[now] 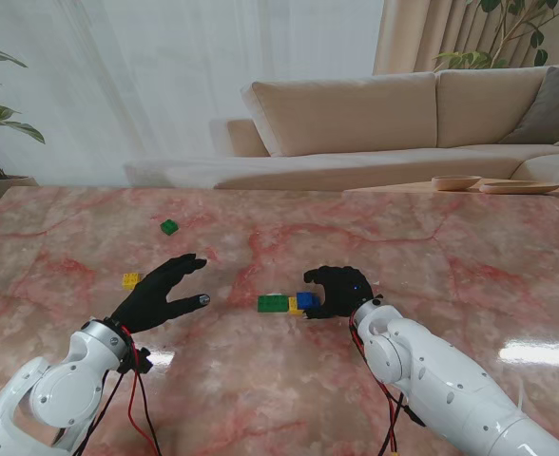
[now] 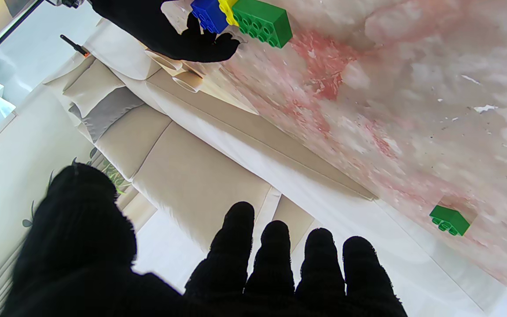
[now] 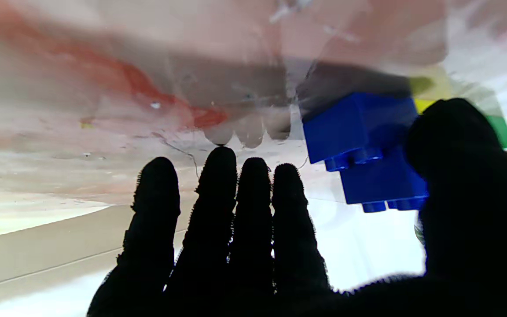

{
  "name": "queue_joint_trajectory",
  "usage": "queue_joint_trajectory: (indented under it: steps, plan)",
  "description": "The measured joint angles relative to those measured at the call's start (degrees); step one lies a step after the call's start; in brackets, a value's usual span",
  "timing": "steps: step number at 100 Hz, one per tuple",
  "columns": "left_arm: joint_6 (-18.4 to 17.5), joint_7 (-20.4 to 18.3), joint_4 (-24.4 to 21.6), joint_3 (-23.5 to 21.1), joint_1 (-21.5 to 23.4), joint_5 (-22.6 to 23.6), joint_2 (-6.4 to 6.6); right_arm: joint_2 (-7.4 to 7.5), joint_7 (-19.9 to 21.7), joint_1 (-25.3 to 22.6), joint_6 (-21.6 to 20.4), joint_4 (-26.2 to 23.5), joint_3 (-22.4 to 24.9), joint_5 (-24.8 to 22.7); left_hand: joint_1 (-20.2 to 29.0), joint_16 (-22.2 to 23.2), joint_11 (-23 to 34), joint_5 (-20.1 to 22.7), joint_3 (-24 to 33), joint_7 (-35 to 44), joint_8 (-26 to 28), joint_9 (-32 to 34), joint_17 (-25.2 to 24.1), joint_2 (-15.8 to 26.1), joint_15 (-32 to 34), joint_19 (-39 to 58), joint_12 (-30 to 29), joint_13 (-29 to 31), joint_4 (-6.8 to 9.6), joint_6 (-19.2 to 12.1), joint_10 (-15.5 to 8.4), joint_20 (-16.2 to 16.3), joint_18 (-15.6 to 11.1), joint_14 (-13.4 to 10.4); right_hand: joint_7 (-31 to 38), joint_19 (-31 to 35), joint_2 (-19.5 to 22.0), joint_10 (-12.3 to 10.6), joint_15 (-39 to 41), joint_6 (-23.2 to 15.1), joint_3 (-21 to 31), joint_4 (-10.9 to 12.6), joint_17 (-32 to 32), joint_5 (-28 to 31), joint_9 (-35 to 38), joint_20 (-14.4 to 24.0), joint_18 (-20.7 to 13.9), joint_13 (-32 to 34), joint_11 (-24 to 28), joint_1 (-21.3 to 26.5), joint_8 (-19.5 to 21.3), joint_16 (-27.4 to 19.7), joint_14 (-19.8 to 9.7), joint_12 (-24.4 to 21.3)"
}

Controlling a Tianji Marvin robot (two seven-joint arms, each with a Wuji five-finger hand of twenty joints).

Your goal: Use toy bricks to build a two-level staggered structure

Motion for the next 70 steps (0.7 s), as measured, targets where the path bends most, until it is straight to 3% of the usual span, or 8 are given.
queue_joint_trajectory:
  steps: [37, 70]
  plan:
    - [0.68, -2.53, -0.07, -1.76, -0.20, 0.38, 0.38, -1.02, -2.67, 1.12, -0.04, 2.03, -1.32, 0.92, 0.00, 0.00, 0.00, 0.00, 0.00, 0.00, 0.00, 0.00, 0.00, 0.00, 0.00, 0.00, 0.00, 0.00, 0.00, 0.00, 0.00, 0.00, 0.00, 0.00, 7.37, 3.14, 0.00, -3.14, 3.49, -5.87, -0.64, 0.00, 5.08, 7.41, 9.56, 0.01, 0.00, 7.52, 3.64, 3.54, 6.47, 1.00, -0.75, 4.43]
    - [1.32, -4.86, -0.16, -4.62, 0.52, 1.52, 0.74, -1.28, -3.51, 1.23, 0.77, 2.17, -1.92, 1.35, 0.00, 0.00, 0.00, 0.00, 0.00, 0.01, 0.00, 0.00, -0.02, 0.00, 0.00, 0.00, 0.01, 0.00, 0.00, 0.00, 0.00, 0.00, 0.27, 0.00, 9.43, 5.18, 1.15, -4.18, 4.31, -6.88, 0.24, 0.00, 6.49, 8.70, 11.95, 0.01, 0.00, 9.23, 4.17, 3.58, 7.41, 1.71, -0.87, 6.16]
